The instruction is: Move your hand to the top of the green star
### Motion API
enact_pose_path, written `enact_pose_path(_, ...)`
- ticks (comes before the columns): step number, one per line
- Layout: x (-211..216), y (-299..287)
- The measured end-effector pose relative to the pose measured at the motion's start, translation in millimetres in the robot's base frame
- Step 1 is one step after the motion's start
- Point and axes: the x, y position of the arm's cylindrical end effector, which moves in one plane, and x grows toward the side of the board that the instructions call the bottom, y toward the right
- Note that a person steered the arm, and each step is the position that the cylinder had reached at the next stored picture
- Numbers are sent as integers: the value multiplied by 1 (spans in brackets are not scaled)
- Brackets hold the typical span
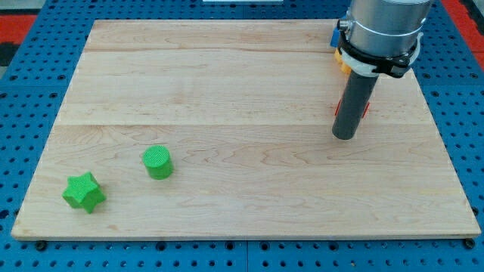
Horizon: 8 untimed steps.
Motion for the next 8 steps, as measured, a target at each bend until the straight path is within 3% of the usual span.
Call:
enact_pose_path(3, -57, 7)
enact_pose_path(4, -50, 6)
enact_pose_path(5, -45, -48)
enact_pose_path(7, -54, -263)
enact_pose_path(8, -32, -363)
